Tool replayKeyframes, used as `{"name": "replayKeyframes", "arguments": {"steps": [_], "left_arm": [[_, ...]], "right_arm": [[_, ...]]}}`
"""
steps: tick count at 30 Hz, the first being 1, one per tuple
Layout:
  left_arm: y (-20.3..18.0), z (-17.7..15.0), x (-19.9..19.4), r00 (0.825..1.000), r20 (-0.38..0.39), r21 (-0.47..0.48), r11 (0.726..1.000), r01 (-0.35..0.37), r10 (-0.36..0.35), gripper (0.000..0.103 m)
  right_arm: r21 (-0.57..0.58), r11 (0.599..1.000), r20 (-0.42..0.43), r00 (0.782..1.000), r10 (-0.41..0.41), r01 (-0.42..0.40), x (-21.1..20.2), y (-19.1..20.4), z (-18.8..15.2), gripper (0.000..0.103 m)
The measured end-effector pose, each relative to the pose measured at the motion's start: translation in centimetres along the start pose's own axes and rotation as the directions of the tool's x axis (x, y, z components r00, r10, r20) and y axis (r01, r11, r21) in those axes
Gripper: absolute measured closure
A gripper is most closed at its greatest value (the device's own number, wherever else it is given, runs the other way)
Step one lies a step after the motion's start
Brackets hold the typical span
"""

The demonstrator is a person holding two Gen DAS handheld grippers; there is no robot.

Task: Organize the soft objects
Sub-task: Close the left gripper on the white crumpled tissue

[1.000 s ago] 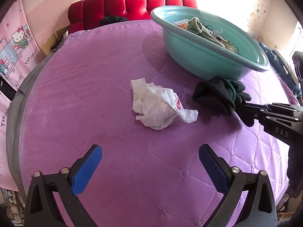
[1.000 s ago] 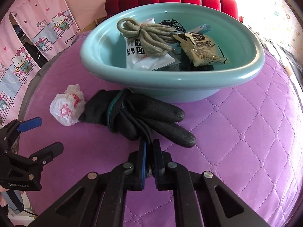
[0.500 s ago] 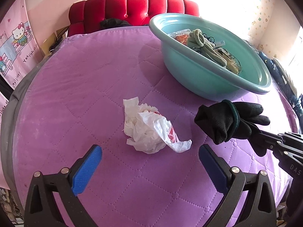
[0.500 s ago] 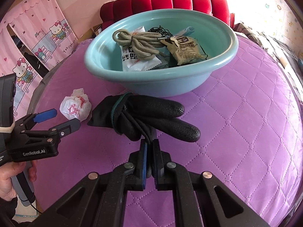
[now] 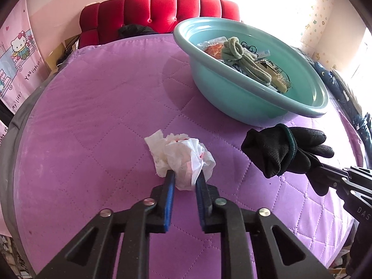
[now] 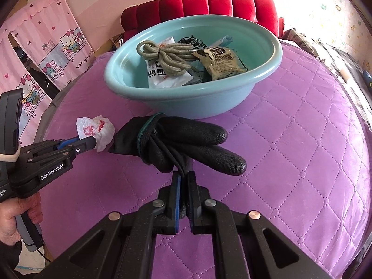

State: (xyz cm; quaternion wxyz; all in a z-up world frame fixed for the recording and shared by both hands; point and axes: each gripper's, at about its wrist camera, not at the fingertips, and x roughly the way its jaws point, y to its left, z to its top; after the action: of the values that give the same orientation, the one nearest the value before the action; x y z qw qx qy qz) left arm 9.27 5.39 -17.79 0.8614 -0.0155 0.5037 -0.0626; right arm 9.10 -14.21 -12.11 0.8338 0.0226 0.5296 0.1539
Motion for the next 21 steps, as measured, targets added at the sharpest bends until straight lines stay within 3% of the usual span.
{"name": "replayKeyframes", "arguments": {"steps": [5,21], "left_arm": [[-0.7,-0.5,-1.1,1.000,0.014,0.028,1.000,0.009,-0.009,0.095],[-2.8,-3.5,-5.7,0.999,0.040,0.031,0.999,0.009,-0.010,0.095]], "right_arm": [[-0.009,1.000,0.007,1.000,-0.003,0.003,-0.6,0.1,-0.1,0.099],[-0.036,0.999,0.001,1.000,-0.005,0.005,-3.9,0.1,-2.3,0.099]]}}
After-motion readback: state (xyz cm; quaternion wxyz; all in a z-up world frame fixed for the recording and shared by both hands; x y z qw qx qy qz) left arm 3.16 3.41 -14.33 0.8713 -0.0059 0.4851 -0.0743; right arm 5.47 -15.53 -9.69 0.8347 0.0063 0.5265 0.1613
